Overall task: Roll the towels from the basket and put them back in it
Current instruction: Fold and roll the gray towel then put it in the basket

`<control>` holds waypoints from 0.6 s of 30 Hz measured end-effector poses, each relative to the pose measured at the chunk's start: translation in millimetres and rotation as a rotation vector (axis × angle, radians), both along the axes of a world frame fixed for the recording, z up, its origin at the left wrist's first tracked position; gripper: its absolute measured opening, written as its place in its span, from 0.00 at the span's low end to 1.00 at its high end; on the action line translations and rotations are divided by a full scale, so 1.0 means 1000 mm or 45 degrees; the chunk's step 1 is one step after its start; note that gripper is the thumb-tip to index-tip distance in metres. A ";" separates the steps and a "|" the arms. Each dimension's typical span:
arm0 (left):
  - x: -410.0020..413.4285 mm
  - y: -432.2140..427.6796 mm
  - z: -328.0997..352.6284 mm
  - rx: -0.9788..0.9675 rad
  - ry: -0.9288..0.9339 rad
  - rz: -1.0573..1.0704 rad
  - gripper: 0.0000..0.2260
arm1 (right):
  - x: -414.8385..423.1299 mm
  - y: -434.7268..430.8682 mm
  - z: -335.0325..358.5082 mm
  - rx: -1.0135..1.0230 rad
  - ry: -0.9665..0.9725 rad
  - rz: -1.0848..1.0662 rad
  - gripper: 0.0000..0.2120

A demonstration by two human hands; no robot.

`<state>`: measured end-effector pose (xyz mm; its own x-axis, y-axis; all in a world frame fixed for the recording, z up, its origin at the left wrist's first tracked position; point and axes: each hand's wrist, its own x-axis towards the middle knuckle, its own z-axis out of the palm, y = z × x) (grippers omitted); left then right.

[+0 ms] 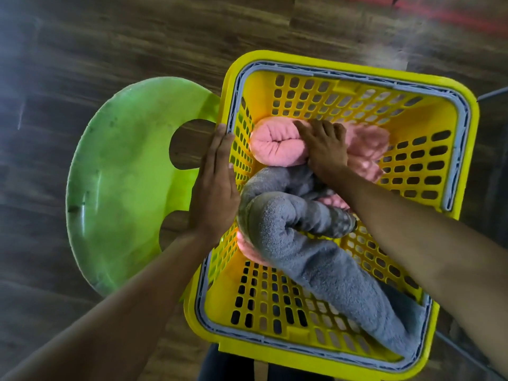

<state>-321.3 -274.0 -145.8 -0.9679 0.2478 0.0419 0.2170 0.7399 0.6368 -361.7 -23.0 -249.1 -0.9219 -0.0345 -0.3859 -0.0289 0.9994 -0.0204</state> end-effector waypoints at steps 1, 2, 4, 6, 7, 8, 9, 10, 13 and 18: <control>0.000 0.000 0.000 0.005 -0.001 0.000 0.21 | -0.002 -0.004 0.005 0.000 -0.050 -0.027 0.40; 0.000 0.000 0.000 0.015 -0.005 -0.002 0.21 | -0.002 -0.005 0.010 -0.014 -0.075 -0.061 0.41; 0.000 -0.001 0.000 0.029 -0.024 -0.002 0.21 | 0.009 -0.006 0.038 -0.137 -0.095 -0.157 0.41; 0.000 -0.001 0.002 0.023 -0.031 -0.002 0.21 | 0.032 -0.005 0.081 -0.631 -0.168 -0.334 0.37; 0.000 -0.001 0.002 0.019 -0.028 -0.007 0.21 | 0.048 -0.005 0.105 -0.909 -0.311 -0.424 0.37; 0.000 -0.001 0.003 0.015 -0.022 -0.012 0.21 | 0.064 -0.007 0.127 -1.110 -0.533 -0.488 0.41; 0.001 -0.001 0.004 0.010 -0.019 -0.014 0.21 | 0.080 -0.007 0.139 -1.176 -0.751 -0.478 0.49; 0.001 0.000 0.005 0.003 -0.018 -0.014 0.21 | 0.098 -0.008 0.139 -1.093 -0.897 -0.389 0.58; 0.001 0.000 0.006 -0.002 -0.021 -0.019 0.22 | 0.138 -0.018 0.104 -0.732 -0.884 -0.043 0.69; 0.001 0.000 0.006 -0.004 -0.026 0.005 0.22 | 0.151 -0.020 0.056 -0.773 -0.599 -0.094 0.69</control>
